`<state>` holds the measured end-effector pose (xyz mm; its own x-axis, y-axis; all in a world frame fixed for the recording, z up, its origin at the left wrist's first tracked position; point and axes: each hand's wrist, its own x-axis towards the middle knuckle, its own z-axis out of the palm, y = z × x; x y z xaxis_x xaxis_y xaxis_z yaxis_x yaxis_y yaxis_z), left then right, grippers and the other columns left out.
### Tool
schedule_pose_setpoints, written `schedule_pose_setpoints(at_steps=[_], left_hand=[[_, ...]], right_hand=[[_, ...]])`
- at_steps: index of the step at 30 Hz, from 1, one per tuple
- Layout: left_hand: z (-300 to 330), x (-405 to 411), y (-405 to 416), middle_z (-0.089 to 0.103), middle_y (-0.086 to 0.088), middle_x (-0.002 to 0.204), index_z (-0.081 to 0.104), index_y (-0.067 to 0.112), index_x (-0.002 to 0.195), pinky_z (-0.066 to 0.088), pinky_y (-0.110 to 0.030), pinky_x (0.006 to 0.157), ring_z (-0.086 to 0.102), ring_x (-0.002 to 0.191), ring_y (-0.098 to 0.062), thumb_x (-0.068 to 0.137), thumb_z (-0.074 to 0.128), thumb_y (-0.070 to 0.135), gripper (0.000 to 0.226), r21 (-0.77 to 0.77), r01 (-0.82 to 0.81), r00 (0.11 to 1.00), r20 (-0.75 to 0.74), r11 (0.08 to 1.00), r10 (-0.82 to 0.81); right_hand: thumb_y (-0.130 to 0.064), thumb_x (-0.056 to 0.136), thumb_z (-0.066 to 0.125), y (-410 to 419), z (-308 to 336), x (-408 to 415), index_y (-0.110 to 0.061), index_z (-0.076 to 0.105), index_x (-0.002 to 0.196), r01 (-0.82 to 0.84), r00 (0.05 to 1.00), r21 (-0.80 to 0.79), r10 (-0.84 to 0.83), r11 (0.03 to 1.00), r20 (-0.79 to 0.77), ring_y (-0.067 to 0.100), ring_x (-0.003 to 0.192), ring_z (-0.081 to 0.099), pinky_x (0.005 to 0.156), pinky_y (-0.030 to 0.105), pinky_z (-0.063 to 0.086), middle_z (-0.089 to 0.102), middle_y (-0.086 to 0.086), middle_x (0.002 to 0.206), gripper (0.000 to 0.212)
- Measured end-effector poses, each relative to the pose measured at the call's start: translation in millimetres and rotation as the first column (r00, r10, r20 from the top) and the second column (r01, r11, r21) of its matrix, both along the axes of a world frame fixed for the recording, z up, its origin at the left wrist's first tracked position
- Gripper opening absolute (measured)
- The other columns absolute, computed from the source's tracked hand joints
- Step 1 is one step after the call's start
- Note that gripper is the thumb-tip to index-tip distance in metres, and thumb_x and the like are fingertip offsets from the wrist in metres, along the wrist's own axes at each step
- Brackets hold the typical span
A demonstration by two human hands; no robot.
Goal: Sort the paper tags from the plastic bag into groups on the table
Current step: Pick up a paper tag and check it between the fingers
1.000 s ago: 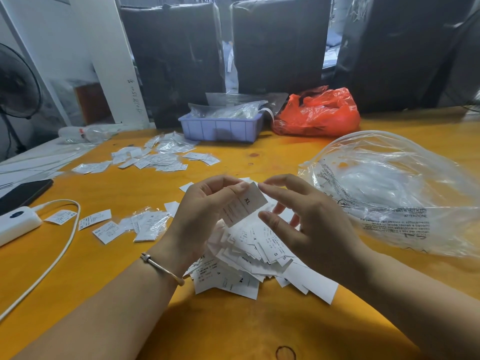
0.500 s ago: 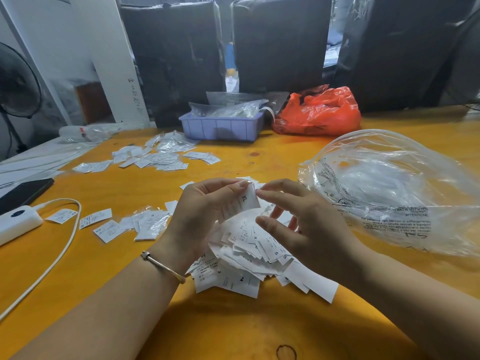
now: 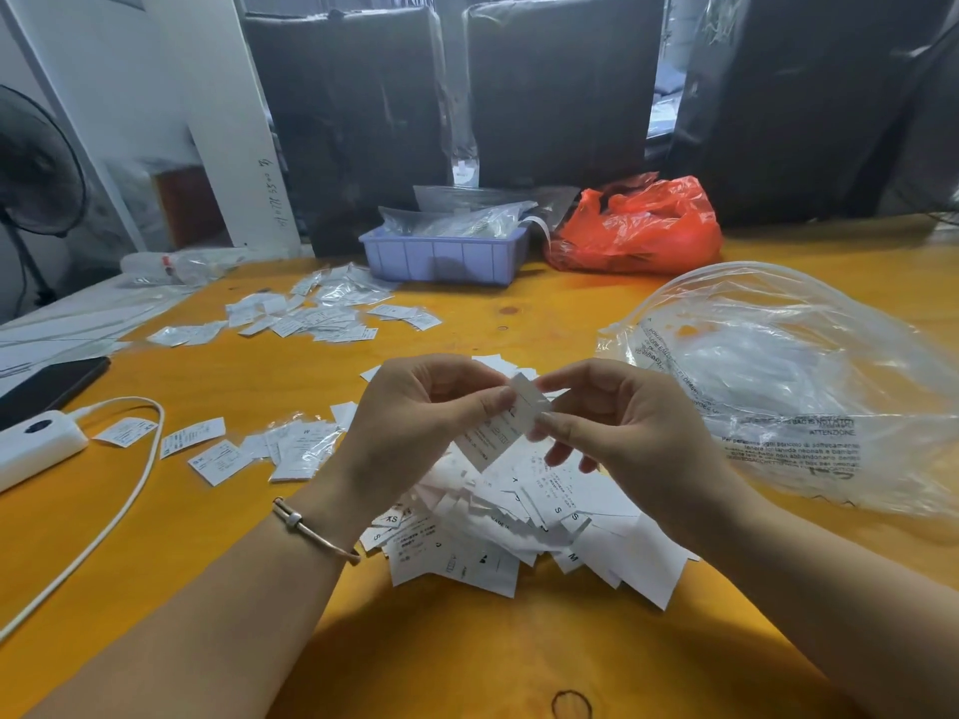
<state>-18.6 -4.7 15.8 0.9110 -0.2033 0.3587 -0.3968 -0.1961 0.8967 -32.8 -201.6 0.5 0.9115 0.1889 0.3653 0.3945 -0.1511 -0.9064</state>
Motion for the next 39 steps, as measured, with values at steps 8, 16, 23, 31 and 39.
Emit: schedule_pose_setpoints(at_steps=[8,16,23,31,39], left_hand=[[2.7,41.0,95.1,0.07,-0.005,0.083,0.067,0.019,0.077,0.052,-0.036,0.069,0.062,0.079,-0.028,0.084,0.065,0.035,0.017,0.419,-0.674,0.702,0.106,0.609,0.704],[-18.0,56.9,131.7,0.061,-0.013,0.079,0.065,0.012,0.074,0.05,-0.039,0.074,0.054,0.075,-0.03,0.083,0.073,0.02,0.015,0.669,-0.555,0.591,-0.1,0.494,0.8],[-12.6,48.2,121.9,0.066,-0.007,0.098,0.066,0.023,0.076,0.051,-0.051,0.094,0.058,0.101,-0.036,0.077,0.082,0.028,0.017,0.704,-0.563,0.583,-0.033,0.434,0.812],[-10.9,43.1,82.1,0.065,0.008,0.075,0.069,0.021,0.086,0.04,-0.023,0.057,0.058,0.071,-0.011,0.091,0.067,0.024,0.006,0.437,-0.565,0.82,0.206,0.699,0.534],[-23.4,30.6,40.9,0.068,0.009,0.076,0.072,0.021,0.091,0.047,-0.018,0.061,0.061,0.071,-0.007,0.092,0.069,0.02,0.003,0.489,-0.315,0.941,0.275,0.813,0.199]], right_hand=[[-0.015,0.088,0.068,-20.5,1.4,13.7,-0.017,0.069,0.106,0.237,0.969,-0.235,-0.215,0.943,0.118,0.011,0.065,0.069,0.057,0.029,0.056,0.071,-0.002,0.086,0.018],[-0.011,0.088,0.066,-24.9,-1.7,18.7,-0.013,0.07,0.102,0.289,0.957,-0.296,-0.266,0.91,0.117,0.012,0.063,0.069,0.059,0.032,0.054,0.072,0.0,0.086,0.014],[-0.011,0.088,0.066,-22.7,-2.8,17.8,-0.013,0.071,0.1,0.281,0.959,-0.302,-0.253,0.911,0.128,0.011,0.063,0.068,0.059,0.03,0.054,0.072,-0.002,0.084,0.013],[-0.009,0.082,0.067,-46.1,25.1,16.6,-0.016,0.07,0.083,0.675,0.737,-0.493,-0.462,0.549,0.494,0.025,0.065,0.058,0.058,0.032,0.045,0.068,0.002,0.074,0.008],[-0.026,0.09,0.061,-96.0,25.1,38.7,-0.014,0.065,0.108,0.438,0.688,-0.894,-0.675,0.093,0.267,0.031,0.105,0.053,0.072,0.032,0.047,0.061,0.01,0.11,0.022]])
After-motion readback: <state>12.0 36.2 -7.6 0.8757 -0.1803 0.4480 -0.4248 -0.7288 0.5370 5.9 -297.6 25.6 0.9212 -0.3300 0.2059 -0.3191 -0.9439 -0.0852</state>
